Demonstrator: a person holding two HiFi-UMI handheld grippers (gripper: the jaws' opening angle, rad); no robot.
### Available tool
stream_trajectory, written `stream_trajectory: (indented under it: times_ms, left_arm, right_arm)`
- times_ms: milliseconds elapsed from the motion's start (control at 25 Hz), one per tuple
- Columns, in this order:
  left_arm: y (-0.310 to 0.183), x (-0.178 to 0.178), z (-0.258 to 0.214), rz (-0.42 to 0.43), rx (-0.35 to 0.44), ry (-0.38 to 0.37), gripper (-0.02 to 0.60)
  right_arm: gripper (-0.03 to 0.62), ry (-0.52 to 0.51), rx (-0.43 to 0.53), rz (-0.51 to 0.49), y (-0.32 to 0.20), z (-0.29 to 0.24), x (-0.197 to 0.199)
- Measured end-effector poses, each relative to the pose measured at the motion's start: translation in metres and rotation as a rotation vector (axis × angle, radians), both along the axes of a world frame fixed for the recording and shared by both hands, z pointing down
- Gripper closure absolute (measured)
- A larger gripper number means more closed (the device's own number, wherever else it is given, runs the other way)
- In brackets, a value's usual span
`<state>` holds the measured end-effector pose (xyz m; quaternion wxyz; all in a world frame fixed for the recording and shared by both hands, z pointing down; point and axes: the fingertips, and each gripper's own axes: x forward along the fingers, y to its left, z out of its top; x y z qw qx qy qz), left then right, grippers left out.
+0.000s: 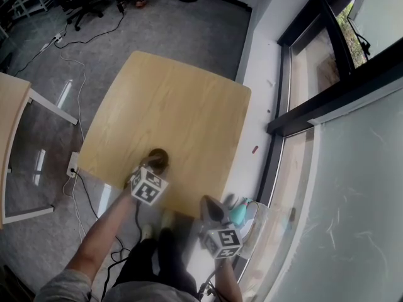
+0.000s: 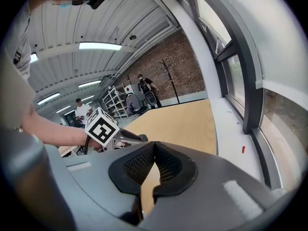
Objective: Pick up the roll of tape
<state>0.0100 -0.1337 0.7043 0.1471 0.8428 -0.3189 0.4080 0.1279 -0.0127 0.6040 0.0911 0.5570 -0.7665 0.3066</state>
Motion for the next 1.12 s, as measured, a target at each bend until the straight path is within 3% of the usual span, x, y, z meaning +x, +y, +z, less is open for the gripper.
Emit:
stream_trajectory:
  times_ms: [520,1120]
  left_arm:
    - [0.004,-0.002,-0.006,-0.036,0.036,0.049,0.480]
    - [0.006,-0.005,-0.078,-0.084,0.126,0.192,0.486]
  right_arm:
    - [0.580,0.010,-0.006,0.007,0.003,0.000,0.007]
    - [0.580,0.037,0.017,-0.010,-0.005,-0.014,-0.002]
